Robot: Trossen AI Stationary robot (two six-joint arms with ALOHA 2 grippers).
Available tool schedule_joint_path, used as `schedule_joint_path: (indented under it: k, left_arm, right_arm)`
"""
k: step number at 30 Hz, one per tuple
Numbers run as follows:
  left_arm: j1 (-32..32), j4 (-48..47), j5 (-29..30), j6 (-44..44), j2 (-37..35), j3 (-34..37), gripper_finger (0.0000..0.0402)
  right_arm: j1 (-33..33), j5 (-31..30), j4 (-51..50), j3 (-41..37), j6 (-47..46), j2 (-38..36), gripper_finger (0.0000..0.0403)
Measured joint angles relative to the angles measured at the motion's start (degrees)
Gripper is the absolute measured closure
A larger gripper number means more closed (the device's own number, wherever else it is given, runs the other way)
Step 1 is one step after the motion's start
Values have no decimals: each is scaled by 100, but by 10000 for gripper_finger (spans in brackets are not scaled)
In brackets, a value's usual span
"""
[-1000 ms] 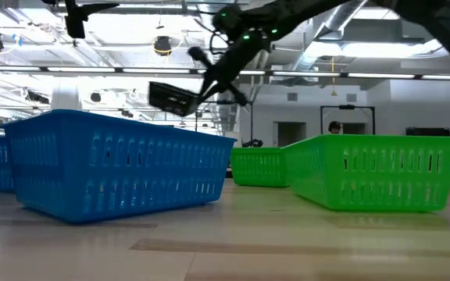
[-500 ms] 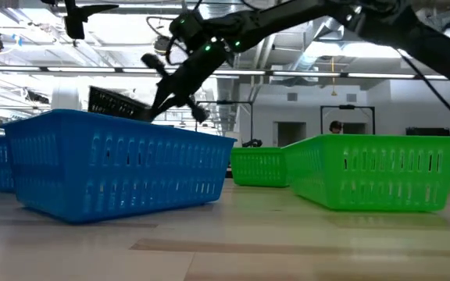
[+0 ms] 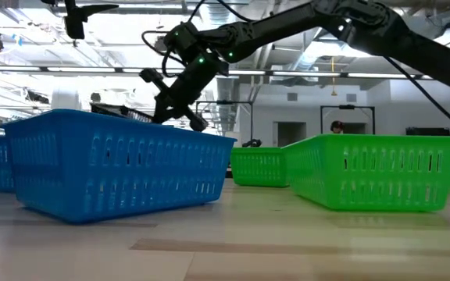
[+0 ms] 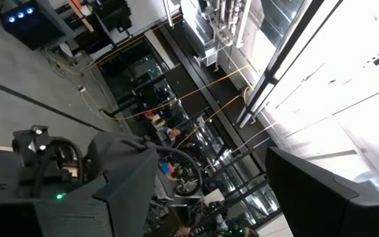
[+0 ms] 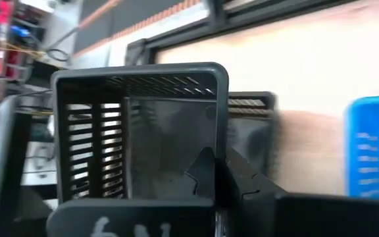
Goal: Stack baskets by color
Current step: Stack the top right black bin on top of the top left black bin
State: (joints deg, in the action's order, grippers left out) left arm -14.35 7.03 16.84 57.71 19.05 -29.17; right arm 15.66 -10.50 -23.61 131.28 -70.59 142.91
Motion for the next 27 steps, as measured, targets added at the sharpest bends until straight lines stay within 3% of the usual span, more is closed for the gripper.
schedule_joint_path:
  k: [27]
  left_arm:
    - [0,0,4,0,0,-2,128]
  right_arm:
    - [-9,-2,14,-131,-90,0,370]
